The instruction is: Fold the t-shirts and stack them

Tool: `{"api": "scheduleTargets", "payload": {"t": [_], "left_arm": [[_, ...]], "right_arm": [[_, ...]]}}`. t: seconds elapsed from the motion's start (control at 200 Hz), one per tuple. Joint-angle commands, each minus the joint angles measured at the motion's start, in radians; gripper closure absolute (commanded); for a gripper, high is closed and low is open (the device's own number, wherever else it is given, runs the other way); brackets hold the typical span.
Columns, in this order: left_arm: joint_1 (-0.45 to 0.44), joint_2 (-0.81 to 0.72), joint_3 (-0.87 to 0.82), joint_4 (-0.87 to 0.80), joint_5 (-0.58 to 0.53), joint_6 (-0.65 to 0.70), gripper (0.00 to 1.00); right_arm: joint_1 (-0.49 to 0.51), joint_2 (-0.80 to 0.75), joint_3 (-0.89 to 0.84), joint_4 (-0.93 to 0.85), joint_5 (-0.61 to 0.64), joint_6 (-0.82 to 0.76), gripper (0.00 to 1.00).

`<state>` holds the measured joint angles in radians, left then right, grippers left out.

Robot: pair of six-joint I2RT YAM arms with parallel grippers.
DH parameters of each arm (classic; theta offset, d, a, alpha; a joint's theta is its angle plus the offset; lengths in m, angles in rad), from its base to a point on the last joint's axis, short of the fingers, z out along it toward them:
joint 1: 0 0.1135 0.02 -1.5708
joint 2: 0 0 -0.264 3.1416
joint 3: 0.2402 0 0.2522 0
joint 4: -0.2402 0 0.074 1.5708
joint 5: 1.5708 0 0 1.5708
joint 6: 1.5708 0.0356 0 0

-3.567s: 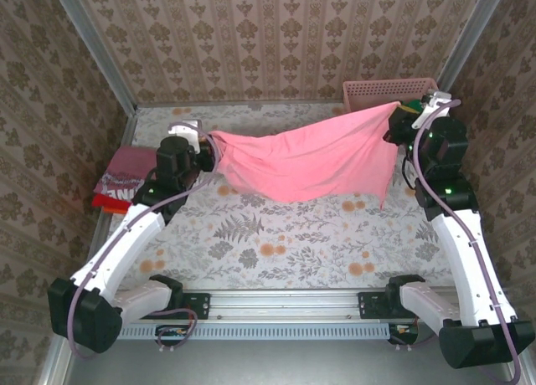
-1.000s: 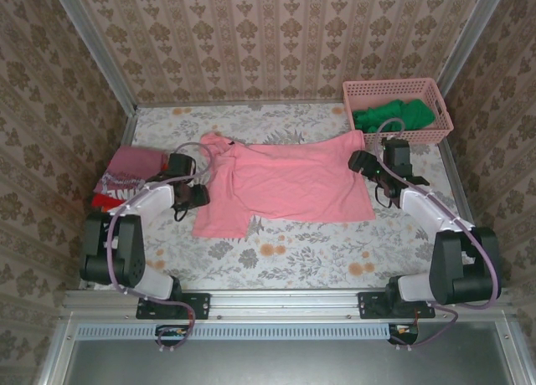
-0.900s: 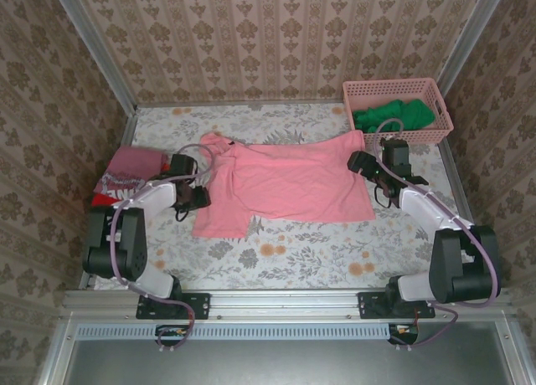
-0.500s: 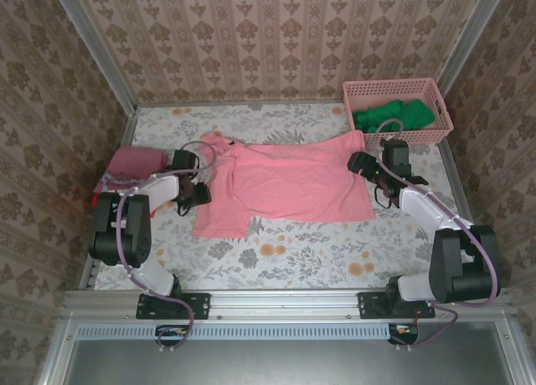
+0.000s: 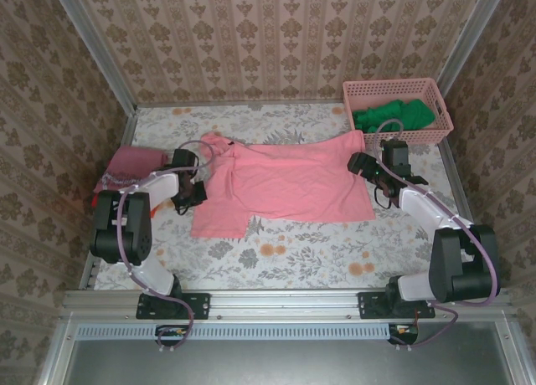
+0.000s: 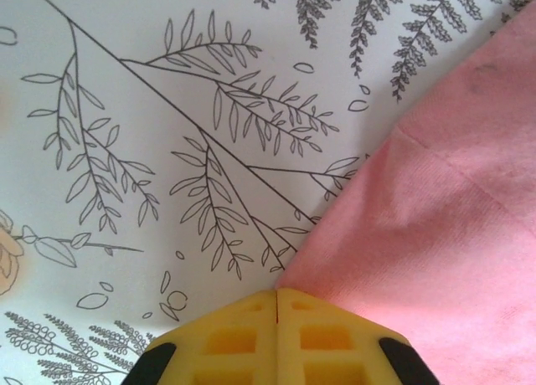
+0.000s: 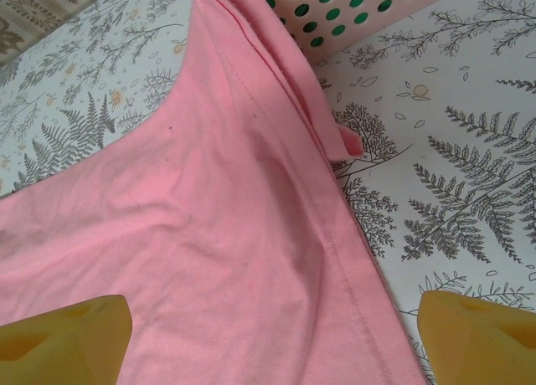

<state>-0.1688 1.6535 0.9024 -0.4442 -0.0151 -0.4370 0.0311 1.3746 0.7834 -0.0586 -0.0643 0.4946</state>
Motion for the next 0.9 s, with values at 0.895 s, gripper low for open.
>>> {"api": "scheduleTargets", "payload": {"t": [0.895], "left_arm": [[-0.024, -0.054, -0.08, 0.009, 0.025, -0.104, 0.64]], "right_arm": [[0.006, -0.015, -0.013, -0.017, -0.007, 0.01, 0.11]]}}
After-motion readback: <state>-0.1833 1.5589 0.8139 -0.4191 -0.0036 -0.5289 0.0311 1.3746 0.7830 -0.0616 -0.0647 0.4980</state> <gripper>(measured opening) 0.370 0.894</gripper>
